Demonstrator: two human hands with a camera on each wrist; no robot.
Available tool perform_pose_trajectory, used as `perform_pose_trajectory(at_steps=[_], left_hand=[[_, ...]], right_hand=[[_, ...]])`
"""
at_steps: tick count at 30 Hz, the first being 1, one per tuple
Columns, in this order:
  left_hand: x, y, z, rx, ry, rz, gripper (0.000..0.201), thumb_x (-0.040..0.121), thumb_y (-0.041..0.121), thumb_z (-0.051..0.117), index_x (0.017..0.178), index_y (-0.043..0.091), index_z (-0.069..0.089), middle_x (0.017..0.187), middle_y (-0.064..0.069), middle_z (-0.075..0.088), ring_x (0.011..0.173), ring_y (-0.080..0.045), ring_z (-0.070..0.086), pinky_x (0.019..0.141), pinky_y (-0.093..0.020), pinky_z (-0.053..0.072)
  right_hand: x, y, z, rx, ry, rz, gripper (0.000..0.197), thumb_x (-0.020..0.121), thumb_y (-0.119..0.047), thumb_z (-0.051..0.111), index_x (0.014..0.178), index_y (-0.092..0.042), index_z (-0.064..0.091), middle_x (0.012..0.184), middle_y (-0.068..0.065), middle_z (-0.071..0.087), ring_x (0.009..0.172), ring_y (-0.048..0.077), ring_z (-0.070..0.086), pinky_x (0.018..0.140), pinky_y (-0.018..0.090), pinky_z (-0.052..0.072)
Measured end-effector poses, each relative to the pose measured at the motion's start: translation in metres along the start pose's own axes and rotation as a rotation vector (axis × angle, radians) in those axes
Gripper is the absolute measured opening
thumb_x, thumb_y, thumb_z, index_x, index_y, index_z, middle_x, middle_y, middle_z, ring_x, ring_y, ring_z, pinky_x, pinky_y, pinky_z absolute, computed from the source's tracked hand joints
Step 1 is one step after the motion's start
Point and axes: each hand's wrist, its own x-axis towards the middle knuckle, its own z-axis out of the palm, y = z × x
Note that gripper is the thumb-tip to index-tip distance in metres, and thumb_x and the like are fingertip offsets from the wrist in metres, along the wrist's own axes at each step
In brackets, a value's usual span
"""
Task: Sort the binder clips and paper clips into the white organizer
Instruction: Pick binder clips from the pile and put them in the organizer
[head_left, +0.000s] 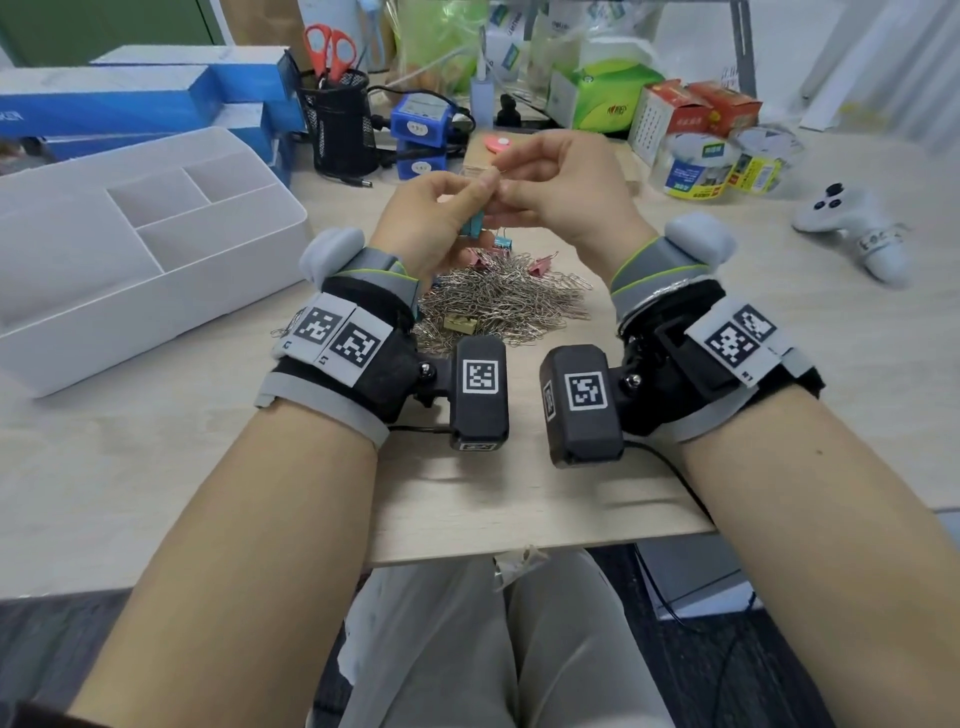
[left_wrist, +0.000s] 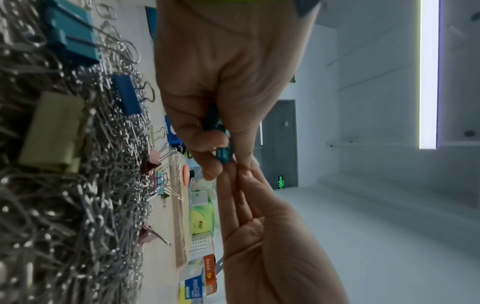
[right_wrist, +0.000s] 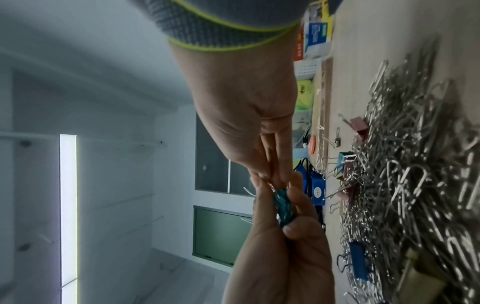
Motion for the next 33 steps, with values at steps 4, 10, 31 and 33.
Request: perform_pose_trajectory(at_steps=[4, 10, 31, 33], left_hand=[[0.003, -0.002, -0.006, -0.024, 0.035, -0.010, 0.014, 0.095, 0.028, 0.055, 0.086, 0.017, 0.058, 0.074, -0.002, 0.062, 0.042, 0.001, 0.057, 0.035, -0.012, 0.038], [0.004, -0.001, -0.011, -0.133, 0.124, -0.001, 0.022, 0.097, 0.026, 0.051, 0.081, 0.012, 0.057, 0.075, -0.005, 0.059, 0.042, 0.000, 0.058, 0.040, -0.012, 0.043], [-0.003, 0.000, -0.009, -0.057, 0.034, -0.080, 0.014, 0.096, 0.018, 0.053, 0.102, 0.006, 0.057, 0.082, -0.004, 0.053, 0.056, -0.007, 0.063, 0.041, -0.013, 0.047], [-0.003, 0.001, -0.008, -0.071, 0.023, -0.089, 0.012, 0.096, 0.016, 0.052, 0.098, 0.005, 0.058, 0.084, -0.006, 0.056, 0.052, -0.005, 0.065, 0.044, -0.014, 0.050]], right_hand=[[0.008, 0.001, 0.001, -0.225, 0.096, 0.004, 0.011, 0.081, -0.007, 0.068, 0.077, -0.015, 0.064, 0.066, -0.003, 0.065, 0.056, 0.006, 0.063, 0.048, 0.014, 0.049], [0.019, 0.016, -0.007, -0.667, -0.014, 0.182, 0.022, 0.084, -0.011, 0.066, 0.105, -0.009, 0.072, 0.096, 0.004, 0.068, 0.085, 0.011, 0.059, 0.073, 0.017, 0.040], [0.010, 0.022, -0.019, -0.281, 0.112, 0.120, 0.023, 0.085, -0.002, 0.062, 0.073, -0.022, 0.060, 0.072, -0.001, 0.066, 0.049, -0.002, 0.064, 0.050, 0.015, 0.045], [0.010, 0.022, -0.018, -0.245, 0.112, 0.106, 0.022, 0.085, -0.002, 0.063, 0.076, -0.021, 0.059, 0.073, 0.000, 0.066, 0.050, -0.002, 0.065, 0.051, 0.015, 0.047]])
